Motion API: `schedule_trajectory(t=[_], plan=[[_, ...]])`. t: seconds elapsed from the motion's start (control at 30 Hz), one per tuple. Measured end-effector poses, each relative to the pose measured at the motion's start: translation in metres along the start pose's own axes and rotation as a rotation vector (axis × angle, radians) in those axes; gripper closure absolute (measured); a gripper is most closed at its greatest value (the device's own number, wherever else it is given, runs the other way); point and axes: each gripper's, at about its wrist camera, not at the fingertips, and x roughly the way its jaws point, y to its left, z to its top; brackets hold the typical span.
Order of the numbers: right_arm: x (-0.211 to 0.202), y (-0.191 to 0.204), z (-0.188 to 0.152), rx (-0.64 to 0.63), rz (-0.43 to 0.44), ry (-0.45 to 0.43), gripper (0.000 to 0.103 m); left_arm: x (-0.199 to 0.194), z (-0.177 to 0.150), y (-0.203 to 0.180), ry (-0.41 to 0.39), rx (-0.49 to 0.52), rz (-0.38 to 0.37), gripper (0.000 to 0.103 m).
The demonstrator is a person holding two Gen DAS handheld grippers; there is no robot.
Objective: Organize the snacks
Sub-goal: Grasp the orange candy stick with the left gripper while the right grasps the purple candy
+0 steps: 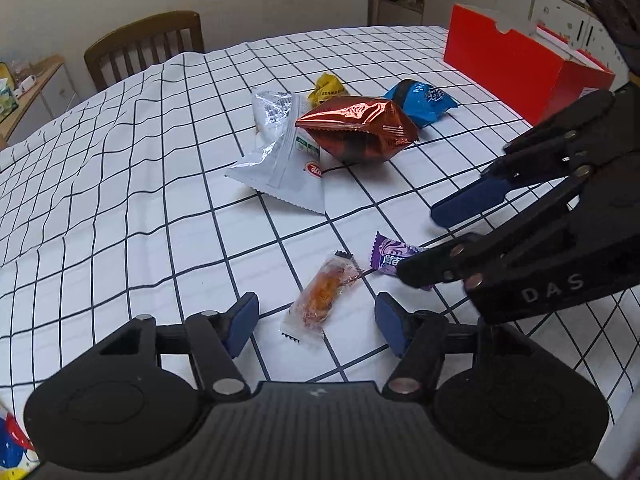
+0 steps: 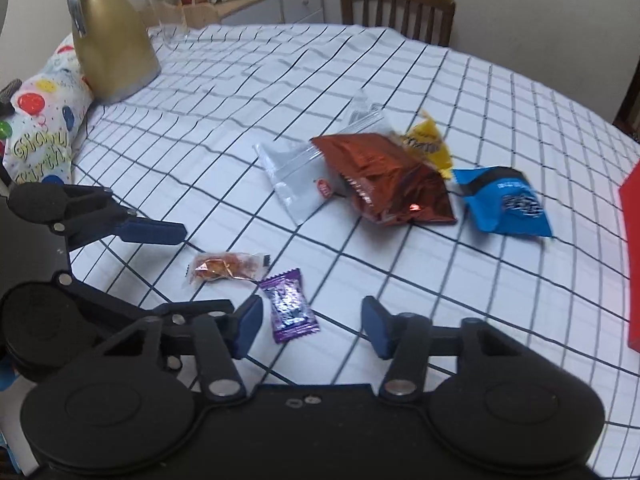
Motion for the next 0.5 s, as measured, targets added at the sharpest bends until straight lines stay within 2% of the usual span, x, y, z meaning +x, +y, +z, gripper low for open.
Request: schedule_trajectory(t=[0.03, 0.13, 0.23, 0.33, 0.5], plan=[[0.002, 0.001, 0.001, -0.003, 0.008, 0.008, 0.057, 0.0, 0.001, 0.0, 0.0, 0.013, -0.003, 0.039], [0.008, 0.005, 0.005, -0.008, 0.015, 0.028, 0.063, 0.004, 0.003, 0.001, 0.016, 0.036, -0.033, 0.053], [0.016, 0.005, 0.007, -0.003, 0.016, 0.058, 0.07, 0.006, 0.004, 0.002, 0.022, 0.059, -0.044, 0.053], [0.02, 0.007, 0.009, -0.016, 0.017, 0.073, 0.072, 0.007, 0.005, 0.004, 0.029, 0.071, -0.073, 0.053], [0.023, 0.017, 0.013, -0.094, 0.006, 0.094, 0.073, 0.007, 0.005, 0.001, 0.038, 0.098, -0.096, 0.067]])
